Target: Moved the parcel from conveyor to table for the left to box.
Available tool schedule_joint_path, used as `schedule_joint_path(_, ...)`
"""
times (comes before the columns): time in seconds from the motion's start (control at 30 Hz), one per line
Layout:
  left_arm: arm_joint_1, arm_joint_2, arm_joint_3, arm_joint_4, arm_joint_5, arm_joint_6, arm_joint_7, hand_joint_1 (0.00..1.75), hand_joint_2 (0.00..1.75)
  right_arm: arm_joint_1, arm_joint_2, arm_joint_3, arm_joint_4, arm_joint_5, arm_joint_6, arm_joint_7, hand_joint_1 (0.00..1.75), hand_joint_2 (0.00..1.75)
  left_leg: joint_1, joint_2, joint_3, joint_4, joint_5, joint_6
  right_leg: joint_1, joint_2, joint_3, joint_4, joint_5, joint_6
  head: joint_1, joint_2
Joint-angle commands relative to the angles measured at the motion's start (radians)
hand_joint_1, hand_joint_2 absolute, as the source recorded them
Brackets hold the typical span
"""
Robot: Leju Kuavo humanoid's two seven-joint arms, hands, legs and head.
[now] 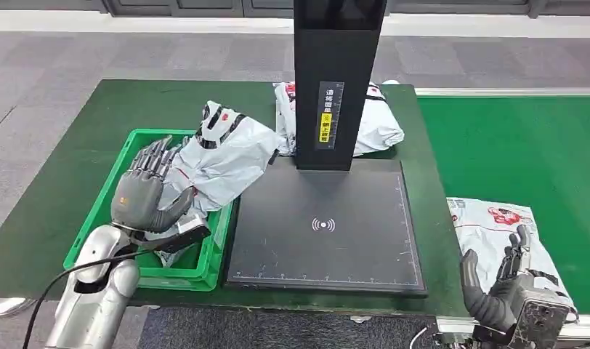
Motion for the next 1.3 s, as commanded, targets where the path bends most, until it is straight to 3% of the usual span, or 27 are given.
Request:
schedule_joint_path(0.03, -0.010, 0.018, -0.038, 0.018, 0.003, -0.004, 0.004, 0.00, 0.00, -0.007, -0.018, -0.043, 0.004, -0.003, 0.004, 0.008, 0.00, 1.75, 0.000, -0.001, 0.002, -0.002, 0.001, 0.001, 0.001, -0.002, 0.003, -0.002, 0.000, 0.000, 0.000, 0.000)
schedule_joint_path(1.3, -0.010, 0.018, -0.038, 0.018, 0.003, -0.004, 0.004, 0.00, 0.00, -0.007, -0.018, -0.043, 0.004, -0.003, 0.004, 0.008, 0.00, 1.75, 0.000, -0.001, 0.002, -0.002, 0.000, 0.001, 0.001, -0.002, 0.003, -0.003, 0.000, 0.000, 0.000, 0.000)
